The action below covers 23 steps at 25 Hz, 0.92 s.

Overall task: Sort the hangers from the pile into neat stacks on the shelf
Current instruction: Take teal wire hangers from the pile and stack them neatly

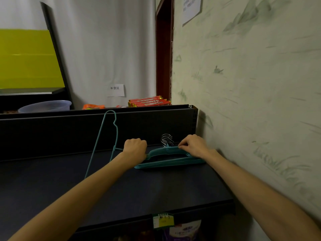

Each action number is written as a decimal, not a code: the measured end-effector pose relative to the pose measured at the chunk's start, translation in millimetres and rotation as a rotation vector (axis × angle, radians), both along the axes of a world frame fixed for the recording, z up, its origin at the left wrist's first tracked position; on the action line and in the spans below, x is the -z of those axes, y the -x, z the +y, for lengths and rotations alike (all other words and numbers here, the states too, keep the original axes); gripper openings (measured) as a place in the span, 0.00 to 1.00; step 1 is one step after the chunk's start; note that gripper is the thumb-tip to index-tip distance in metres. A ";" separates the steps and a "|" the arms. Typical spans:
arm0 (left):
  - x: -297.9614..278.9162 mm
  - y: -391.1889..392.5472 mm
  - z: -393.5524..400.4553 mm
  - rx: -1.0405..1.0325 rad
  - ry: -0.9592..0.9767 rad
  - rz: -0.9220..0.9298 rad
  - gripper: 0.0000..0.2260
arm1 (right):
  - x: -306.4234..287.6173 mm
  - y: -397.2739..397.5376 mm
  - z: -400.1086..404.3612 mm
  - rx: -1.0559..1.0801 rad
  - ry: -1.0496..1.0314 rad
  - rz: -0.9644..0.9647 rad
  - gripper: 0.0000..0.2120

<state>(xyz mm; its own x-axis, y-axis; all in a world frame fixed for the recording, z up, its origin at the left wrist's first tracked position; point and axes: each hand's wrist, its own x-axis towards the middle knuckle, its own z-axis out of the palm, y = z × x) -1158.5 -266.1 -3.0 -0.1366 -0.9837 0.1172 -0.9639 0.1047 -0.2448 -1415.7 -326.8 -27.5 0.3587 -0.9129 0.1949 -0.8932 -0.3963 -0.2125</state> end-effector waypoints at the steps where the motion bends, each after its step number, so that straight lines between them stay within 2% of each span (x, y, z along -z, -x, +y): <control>1: 0.9 0.2 -0.8 -0.003 0.000 -0.005 0.17 | 1.1 -0.9 -0.7 -0.002 -0.005 -0.003 0.10; 5: 2.0 1.5 -6.7 -0.006 -0.043 0.018 0.06 | -1.2 -0.4 -7.1 0.008 -0.058 0.027 0.13; 7: -0.4 -0.3 -9.5 -0.002 -0.091 0.044 0.03 | -1.5 3.7 -10.3 0.042 -0.106 0.089 0.16; 10: -2.2 -1.9 -11.4 -0.010 -0.162 0.028 0.03 | 1.8 11.2 -13.5 0.113 -0.136 0.143 0.14; 15: -4.5 4.7 -13.8 -0.005 -0.132 0.010 0.07 | 4.5 15.1 -14.8 0.123 -0.113 0.153 0.12; 18: -1.6 8.8 -16.3 -0.021 -0.103 0.003 0.05 | 8.4 15.9 -15.2 0.141 -0.087 0.152 0.12; 23: 3.0 -0.2 -12.2 -0.030 -0.133 0.052 0.08 | 6.2 15.8 -20.3 0.155 -0.150 0.127 0.15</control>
<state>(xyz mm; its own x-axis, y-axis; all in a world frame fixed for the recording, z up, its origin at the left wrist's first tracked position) -1158.3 -278.2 -6.0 -0.1037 -0.9946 -0.0087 -0.9781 0.1035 -0.1803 -1431.5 -347.1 -33.7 0.2255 -0.9741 0.0151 -0.9640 -0.2253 -0.1413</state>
